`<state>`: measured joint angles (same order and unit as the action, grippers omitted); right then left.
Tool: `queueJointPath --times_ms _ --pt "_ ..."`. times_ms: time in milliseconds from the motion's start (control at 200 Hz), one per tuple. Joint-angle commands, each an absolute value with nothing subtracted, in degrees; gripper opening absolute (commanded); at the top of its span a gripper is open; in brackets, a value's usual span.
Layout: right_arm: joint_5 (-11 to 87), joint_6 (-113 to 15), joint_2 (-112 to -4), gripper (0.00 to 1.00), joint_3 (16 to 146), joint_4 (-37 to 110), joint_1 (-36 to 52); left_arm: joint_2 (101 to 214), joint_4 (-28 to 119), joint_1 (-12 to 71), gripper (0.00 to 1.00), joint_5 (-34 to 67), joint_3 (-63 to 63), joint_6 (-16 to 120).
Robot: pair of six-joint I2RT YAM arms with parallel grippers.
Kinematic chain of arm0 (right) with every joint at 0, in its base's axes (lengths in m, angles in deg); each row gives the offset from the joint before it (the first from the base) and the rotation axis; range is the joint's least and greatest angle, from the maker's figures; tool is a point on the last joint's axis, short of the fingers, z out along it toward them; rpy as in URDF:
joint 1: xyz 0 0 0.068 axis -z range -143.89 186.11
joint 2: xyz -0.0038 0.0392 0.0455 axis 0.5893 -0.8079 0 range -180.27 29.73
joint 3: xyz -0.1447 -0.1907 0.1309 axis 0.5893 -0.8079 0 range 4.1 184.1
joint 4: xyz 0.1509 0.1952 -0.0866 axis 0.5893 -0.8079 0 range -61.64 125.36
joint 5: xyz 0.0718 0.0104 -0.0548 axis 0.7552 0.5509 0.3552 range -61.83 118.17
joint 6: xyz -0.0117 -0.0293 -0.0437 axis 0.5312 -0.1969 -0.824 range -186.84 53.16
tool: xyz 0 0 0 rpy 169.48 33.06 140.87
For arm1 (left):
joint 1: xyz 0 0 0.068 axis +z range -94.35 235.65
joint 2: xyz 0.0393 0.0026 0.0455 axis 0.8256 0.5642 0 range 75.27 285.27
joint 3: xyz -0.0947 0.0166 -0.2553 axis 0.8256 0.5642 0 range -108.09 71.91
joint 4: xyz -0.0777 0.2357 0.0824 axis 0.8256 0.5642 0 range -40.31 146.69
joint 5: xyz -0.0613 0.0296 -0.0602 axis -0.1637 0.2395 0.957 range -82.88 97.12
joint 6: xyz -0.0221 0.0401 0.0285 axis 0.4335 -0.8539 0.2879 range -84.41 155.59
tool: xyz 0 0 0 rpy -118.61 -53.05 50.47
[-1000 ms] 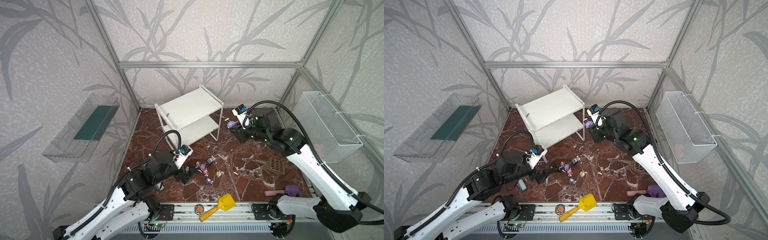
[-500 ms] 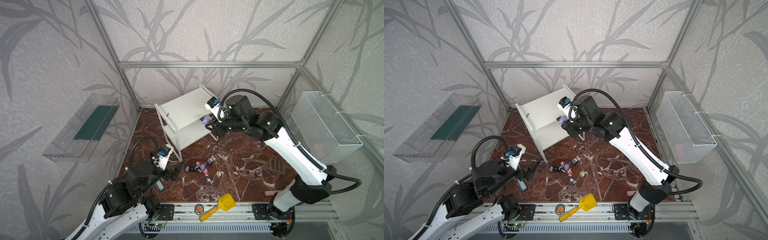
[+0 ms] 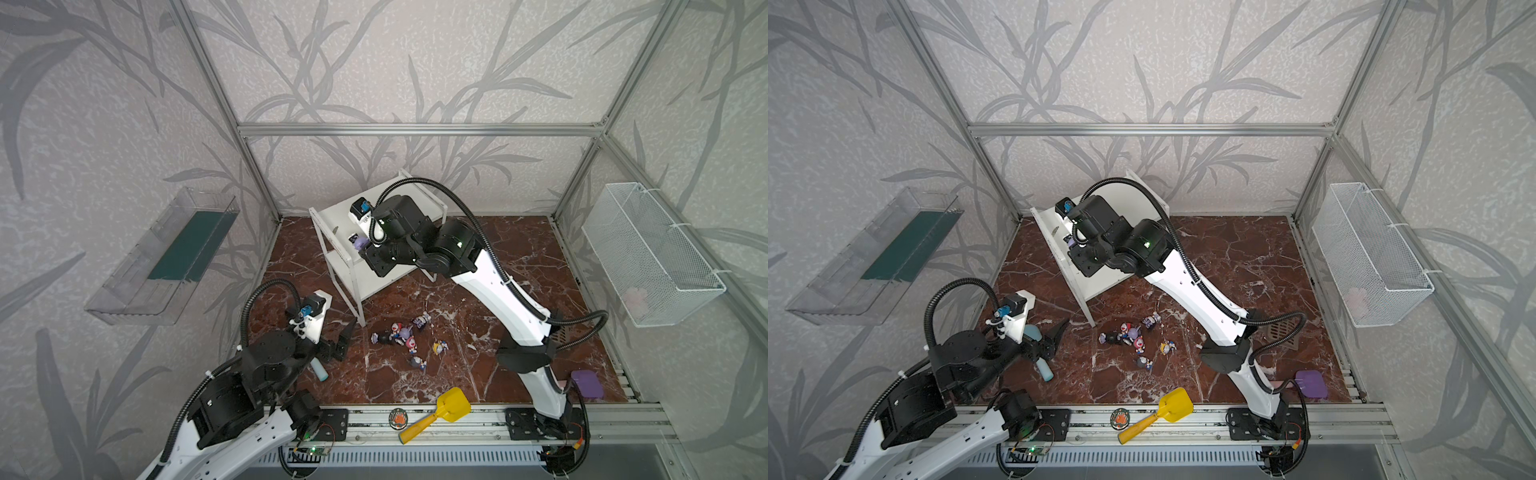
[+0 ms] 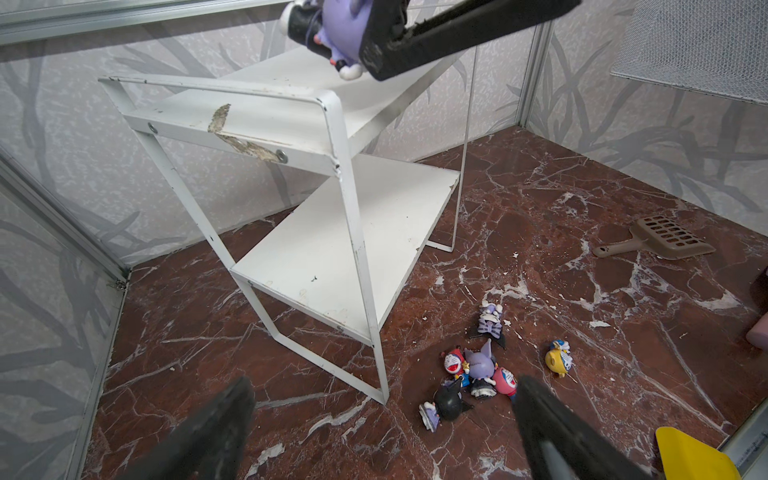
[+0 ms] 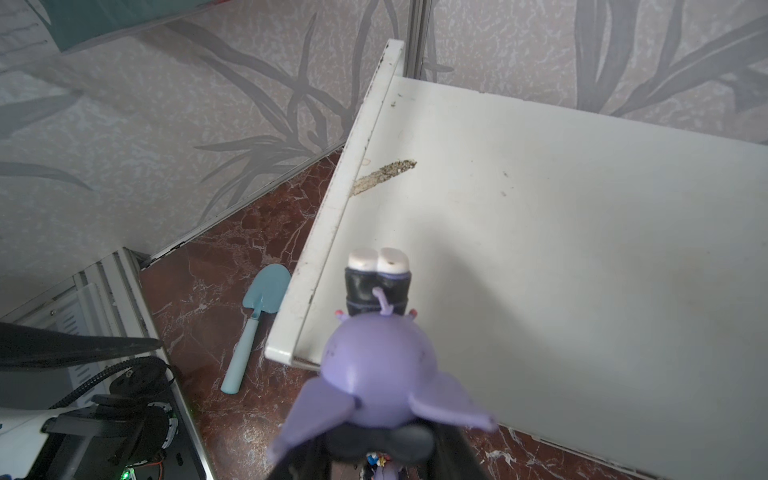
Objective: Place and organize the plastic toys onto the shelf
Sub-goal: 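Lower the purple cat figure onto the top shelf and open the right gripper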
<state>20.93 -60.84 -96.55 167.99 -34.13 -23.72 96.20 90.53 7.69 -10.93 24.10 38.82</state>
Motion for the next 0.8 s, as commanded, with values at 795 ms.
queueJointPath --times_ms 795 --pt "17.94 -59.59 -96.13 0.36 166.76 -31.88 -23.92 94.71 90.38 7.70 0.99 -11.42 25.90 39.26"
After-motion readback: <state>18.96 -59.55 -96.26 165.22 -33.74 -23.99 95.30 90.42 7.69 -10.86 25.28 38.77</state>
